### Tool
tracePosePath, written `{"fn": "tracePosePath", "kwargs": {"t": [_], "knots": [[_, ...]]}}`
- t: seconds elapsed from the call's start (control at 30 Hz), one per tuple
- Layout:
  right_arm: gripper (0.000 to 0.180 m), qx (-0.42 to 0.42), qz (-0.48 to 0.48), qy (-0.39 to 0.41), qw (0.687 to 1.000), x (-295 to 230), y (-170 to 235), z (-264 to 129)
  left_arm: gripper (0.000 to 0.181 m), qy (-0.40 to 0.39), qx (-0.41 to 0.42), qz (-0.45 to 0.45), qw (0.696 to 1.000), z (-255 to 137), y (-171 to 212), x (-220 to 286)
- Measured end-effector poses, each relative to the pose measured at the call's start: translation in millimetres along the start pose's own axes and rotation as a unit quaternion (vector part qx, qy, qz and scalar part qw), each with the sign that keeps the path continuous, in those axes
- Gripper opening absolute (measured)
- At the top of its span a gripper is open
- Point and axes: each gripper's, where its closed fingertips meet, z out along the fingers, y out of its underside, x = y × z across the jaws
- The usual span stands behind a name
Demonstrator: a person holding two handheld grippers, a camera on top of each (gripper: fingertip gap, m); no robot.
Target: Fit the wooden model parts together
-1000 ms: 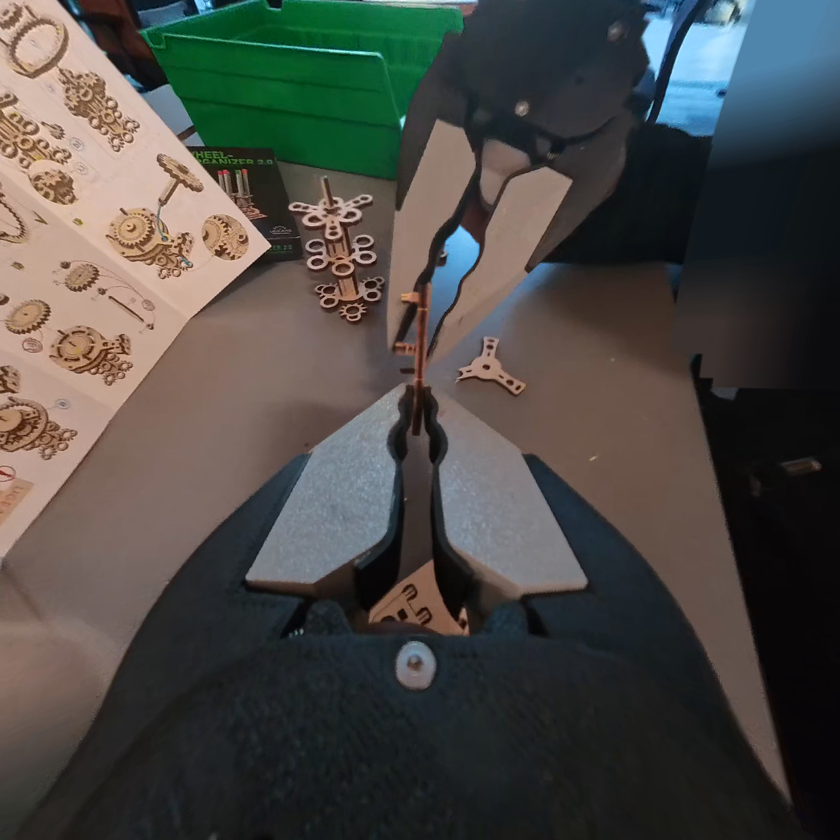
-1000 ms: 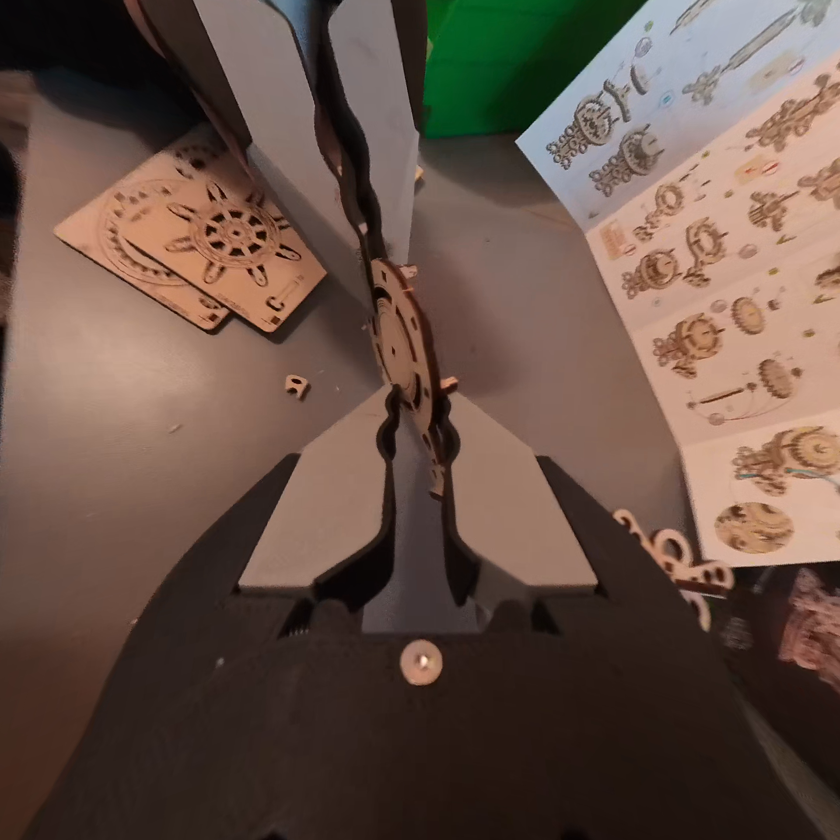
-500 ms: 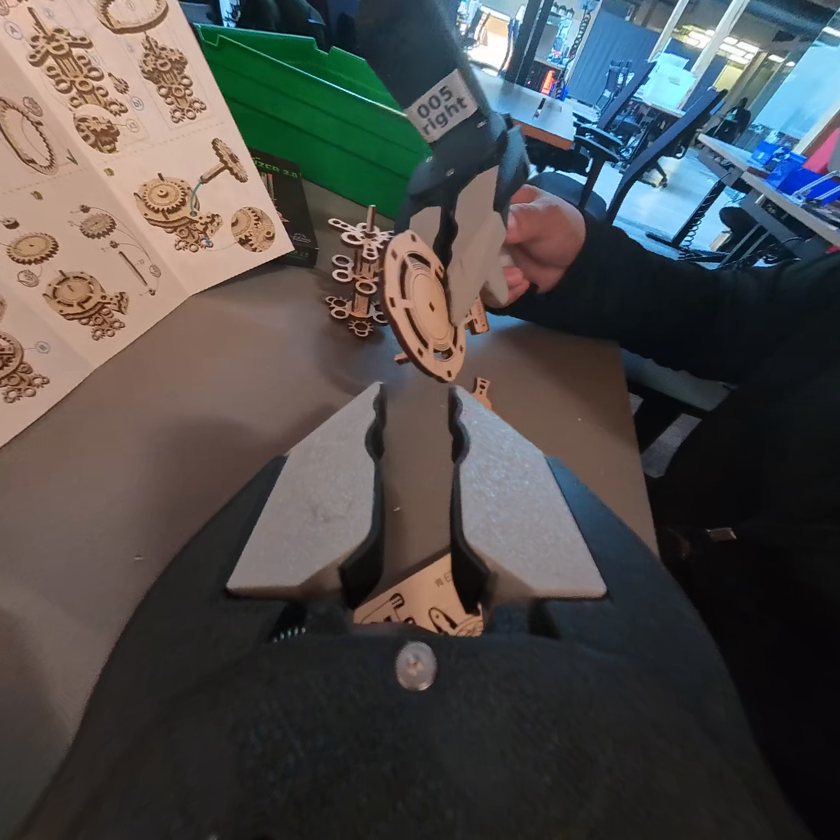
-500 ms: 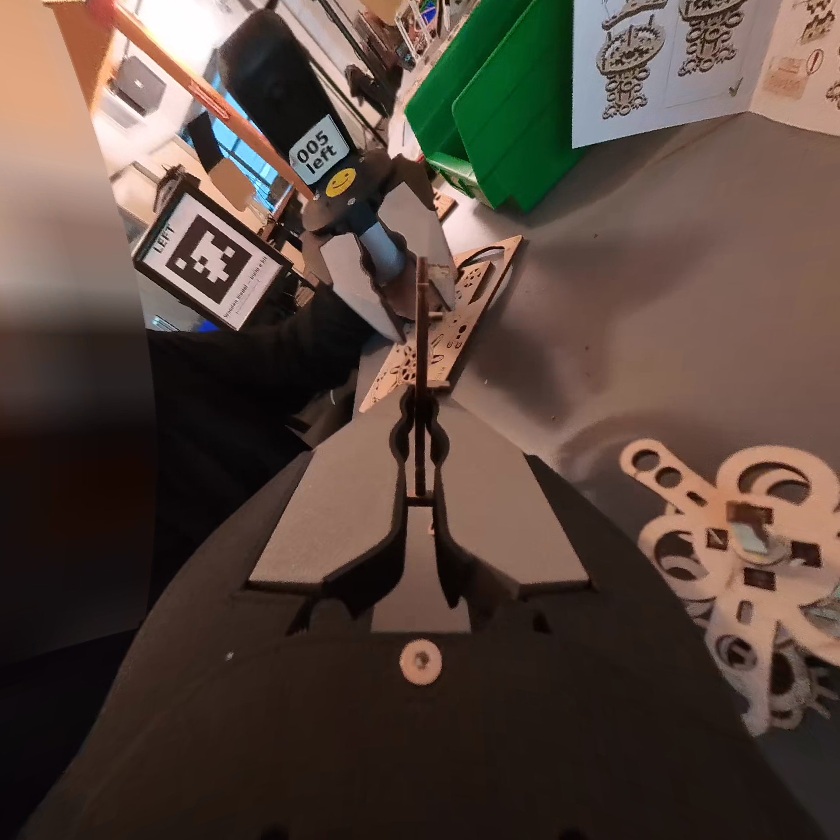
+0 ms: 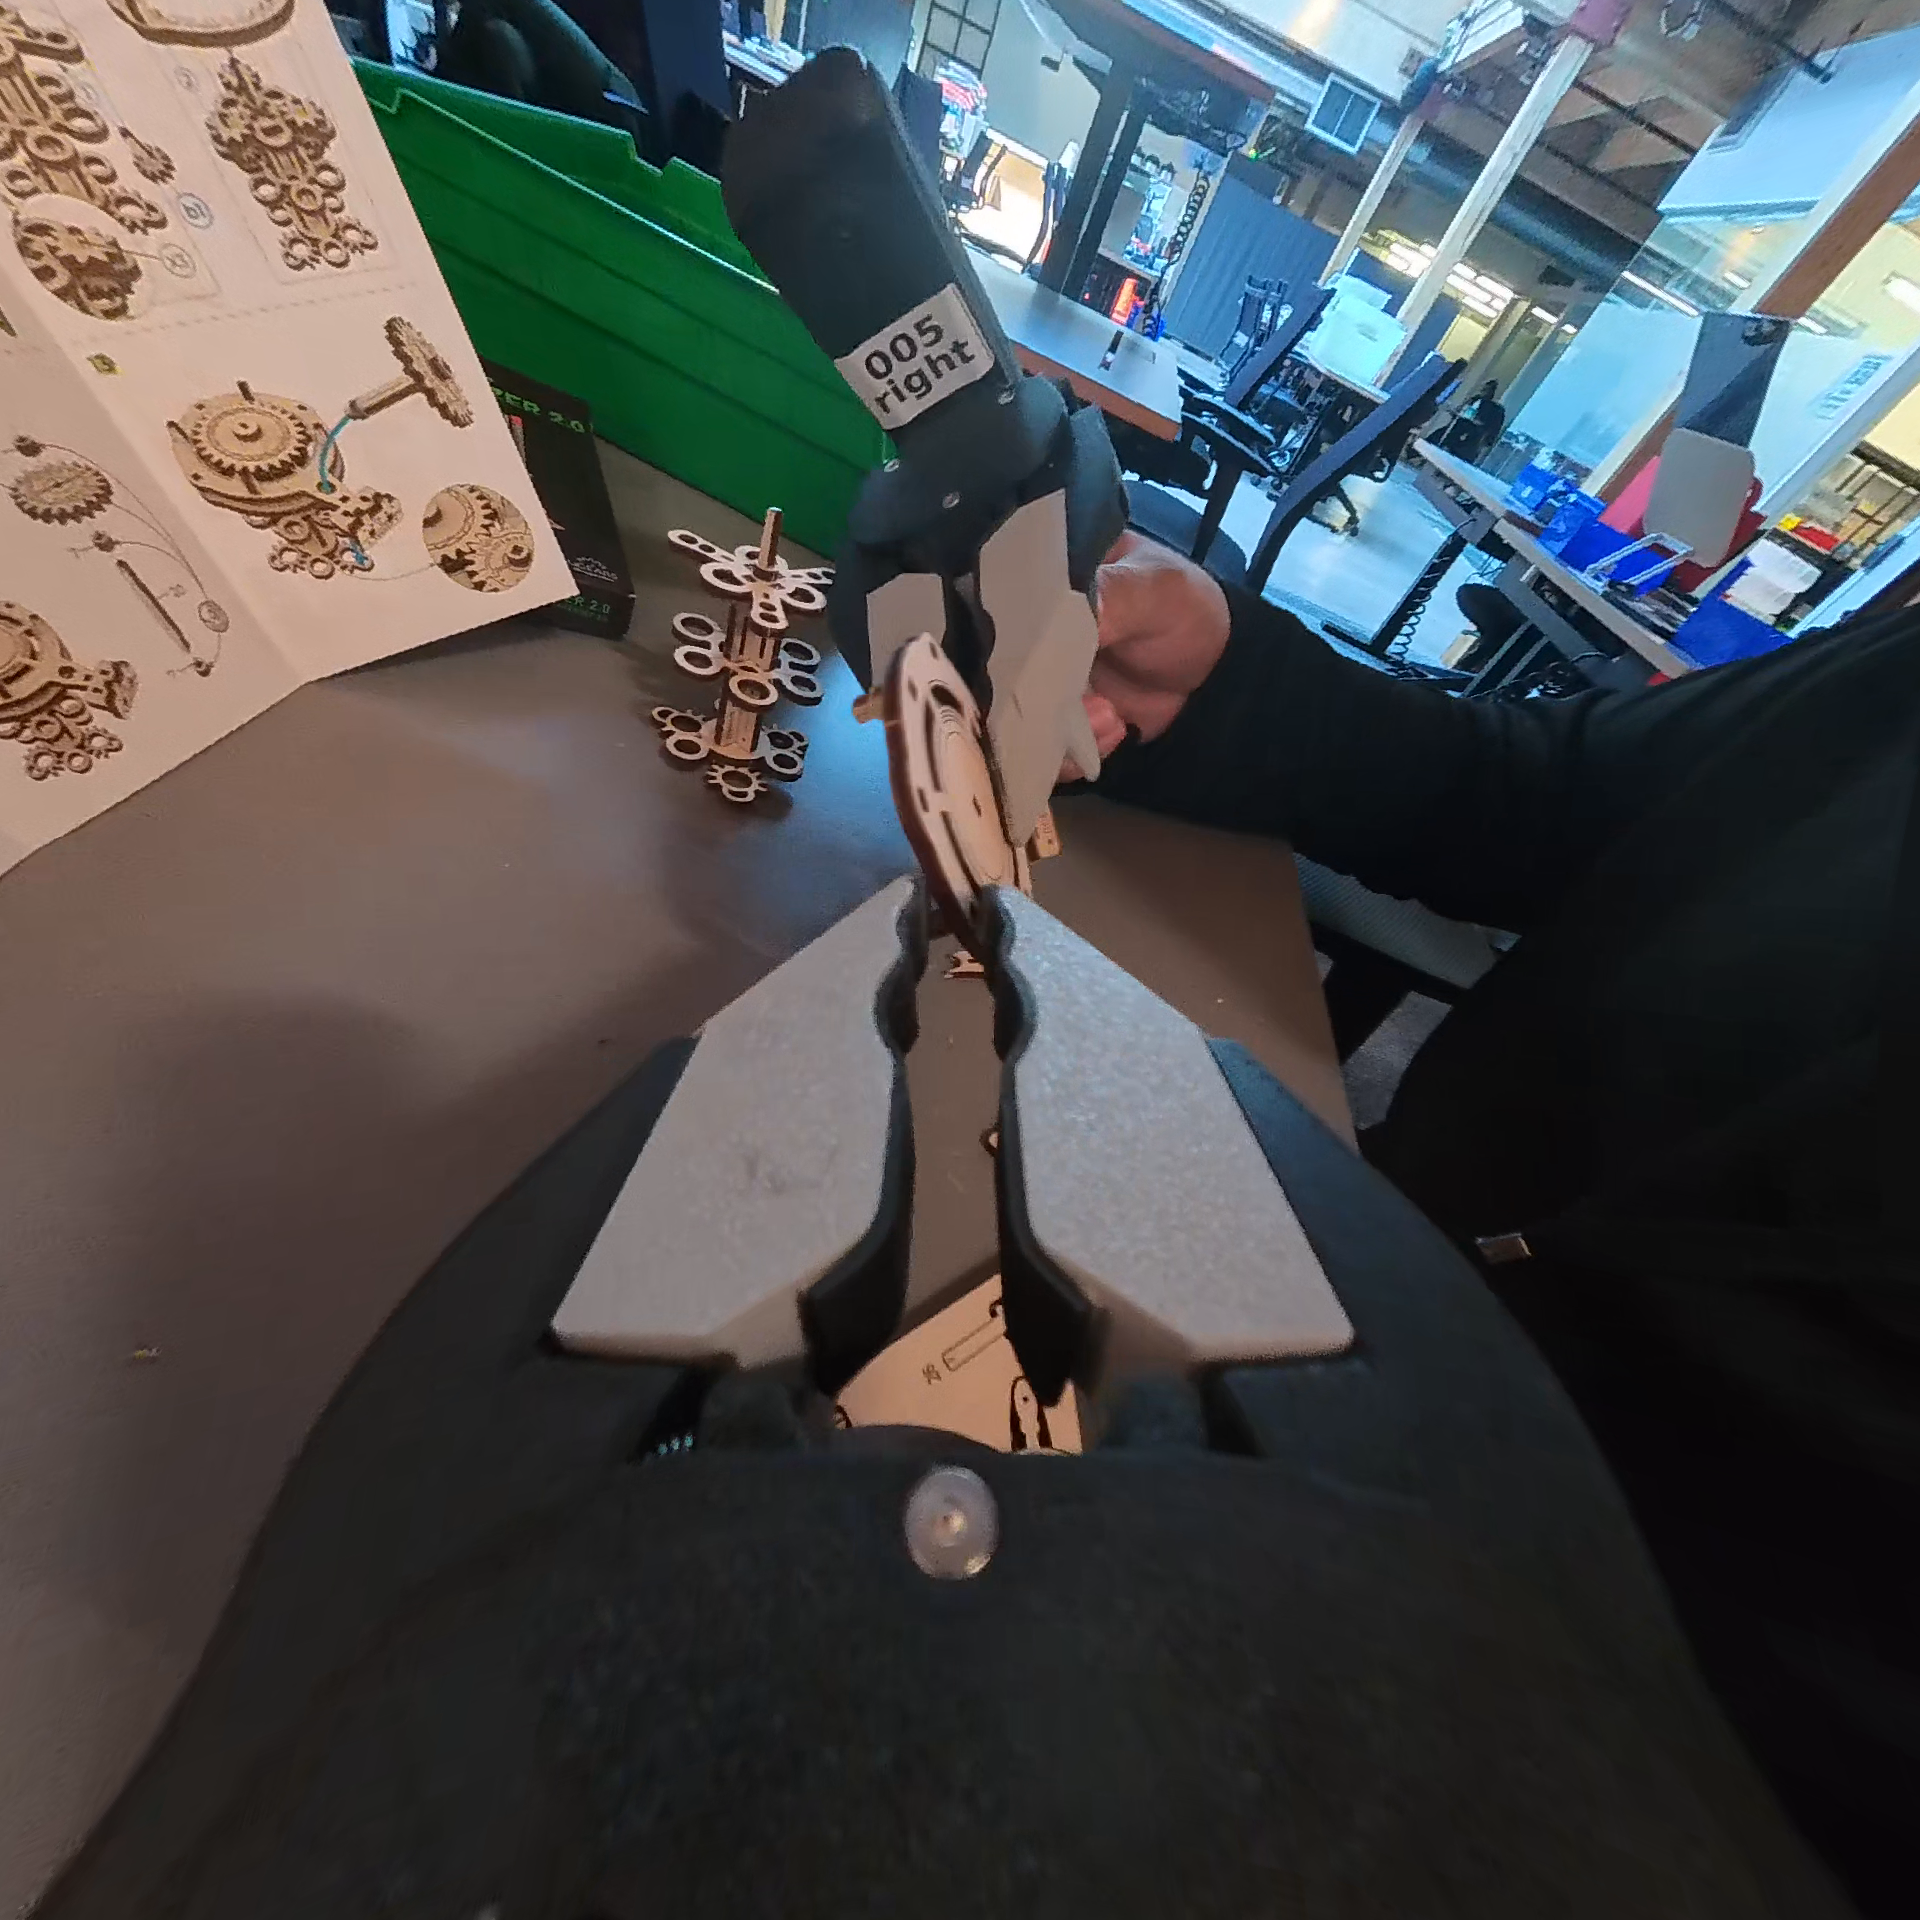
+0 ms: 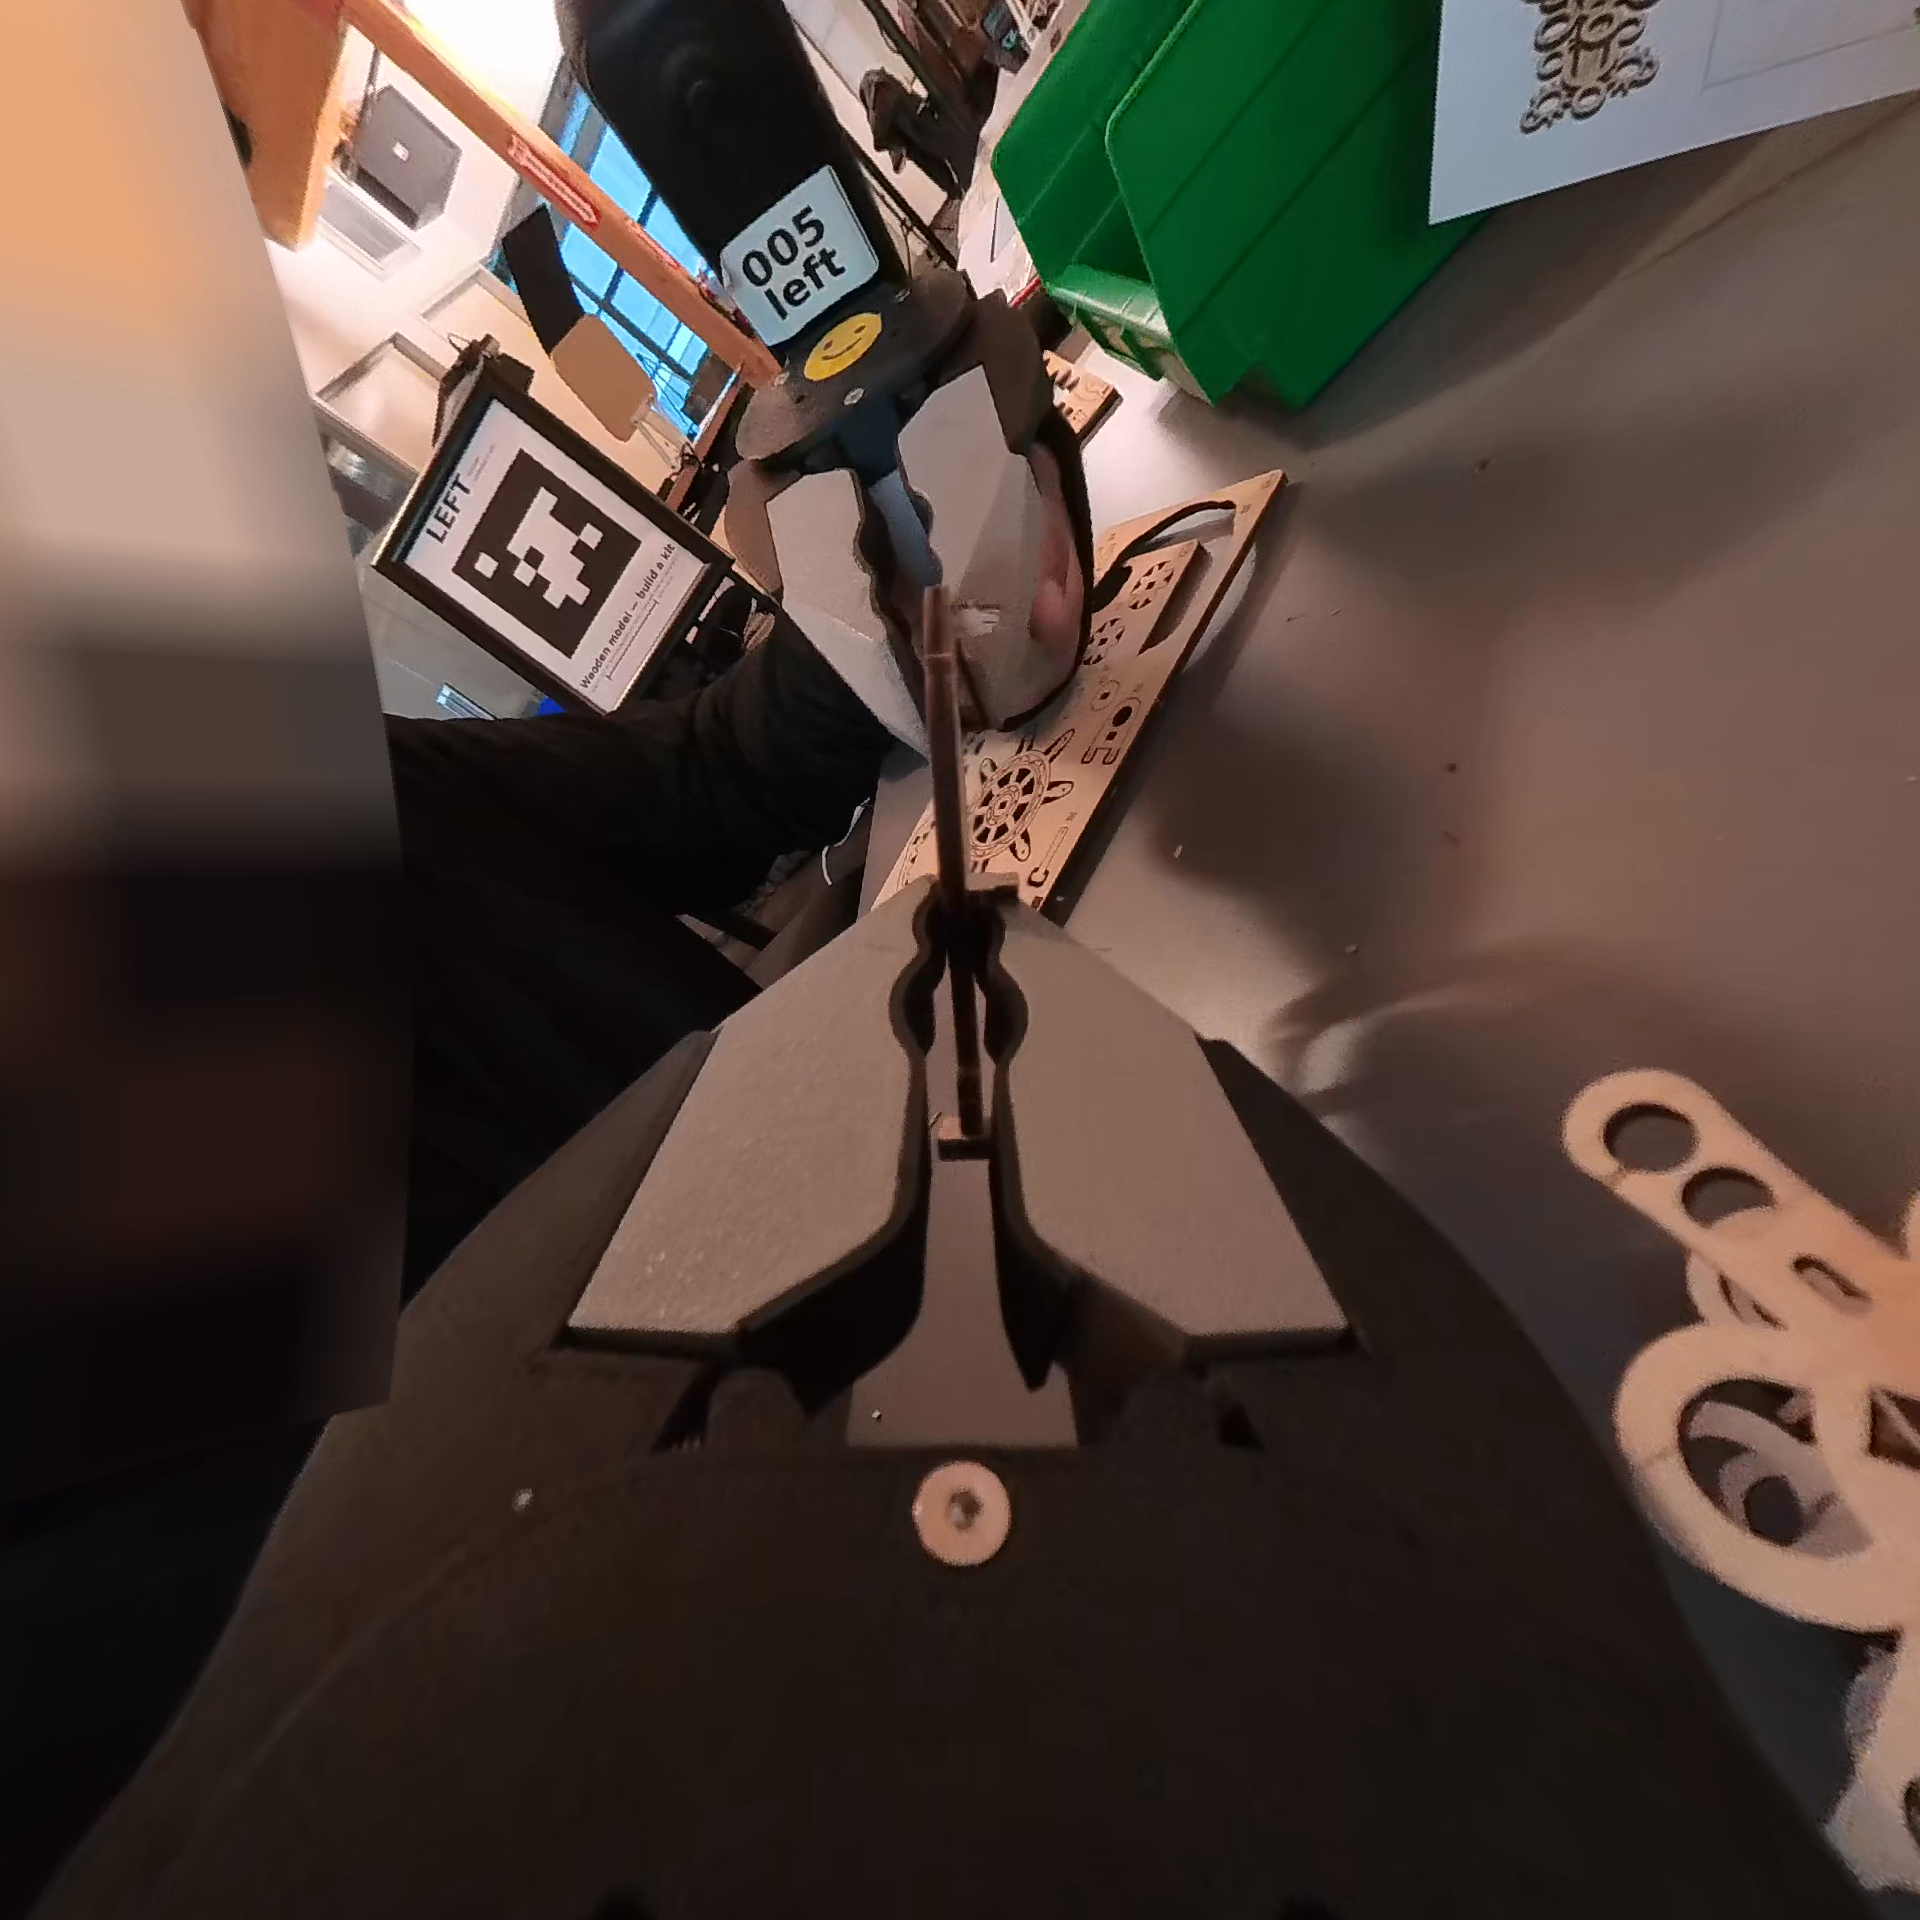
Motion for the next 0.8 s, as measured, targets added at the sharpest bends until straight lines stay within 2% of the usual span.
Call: {"fn": "tracePosePath", "kwargs": {"t": [0.23,0.37,0.57,0.67,0.8], "knots": [[0.016,0.004,-0.044,0.064,0.997,16,-2,-1,0.004,-0.021,-0.006,0.002,1.0,7,2,-2],[0.013,0.006,-0.063,0.077,0.995,17,-2,-1,0.003,-0.014,-0.005,-0.008,1.0,7,2,-1],[0.013,0.015,-0.056,0.051,0.997,12,-4,-1,0.003,-0.015,-0.001,-0.019,1.0,5,2,-4],[0.01,0.016,-0.061,0.071,0.995,17,-5,-1,0.002,-0.014,-0.001,-0.023,1.0,5,2,-4],[0.014,0.022,-0.046,0.067,0.996,18,-6,-1,0.001,-0.008,-0.004,-0.018,1.0,5,3,-2]]}}
